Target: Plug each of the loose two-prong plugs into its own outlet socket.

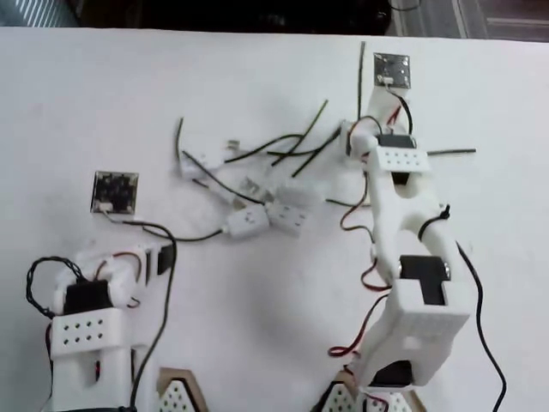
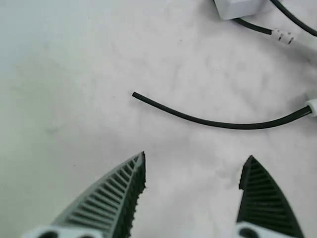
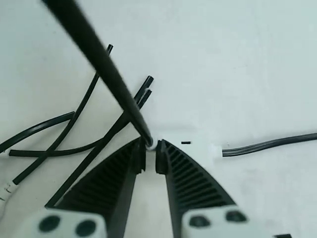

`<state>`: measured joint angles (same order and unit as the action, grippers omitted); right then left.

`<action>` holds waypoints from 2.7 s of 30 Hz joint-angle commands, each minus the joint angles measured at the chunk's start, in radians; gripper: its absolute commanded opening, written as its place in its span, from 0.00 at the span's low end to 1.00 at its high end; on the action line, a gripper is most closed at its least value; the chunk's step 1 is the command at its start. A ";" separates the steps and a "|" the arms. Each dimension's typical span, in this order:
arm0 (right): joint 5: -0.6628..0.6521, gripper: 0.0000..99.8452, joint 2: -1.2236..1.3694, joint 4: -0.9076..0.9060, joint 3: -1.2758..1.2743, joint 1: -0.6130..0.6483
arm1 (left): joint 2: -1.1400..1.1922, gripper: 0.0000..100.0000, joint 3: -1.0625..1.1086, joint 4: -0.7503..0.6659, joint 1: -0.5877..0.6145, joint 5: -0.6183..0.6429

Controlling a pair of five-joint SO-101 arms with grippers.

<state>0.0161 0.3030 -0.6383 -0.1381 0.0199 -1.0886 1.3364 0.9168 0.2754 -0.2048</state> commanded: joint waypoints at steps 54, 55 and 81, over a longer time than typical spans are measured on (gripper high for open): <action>-0.255 0.21 -0.096 -0.275 0.008 0.654 | -0.021 0.31 -0.005 -0.018 0.008 -0.011; -0.264 0.21 -0.077 -0.254 0.008 0.654 | -0.021 0.31 -0.005 -0.018 0.008 -0.011; -0.264 0.02 0.087 -0.314 0.235 0.605 | -0.021 0.31 -0.003 -0.018 0.008 -0.011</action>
<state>-0.2493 0.4902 -0.9007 0.0568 0.6414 -1.0886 1.3364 0.9168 0.2754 -0.2048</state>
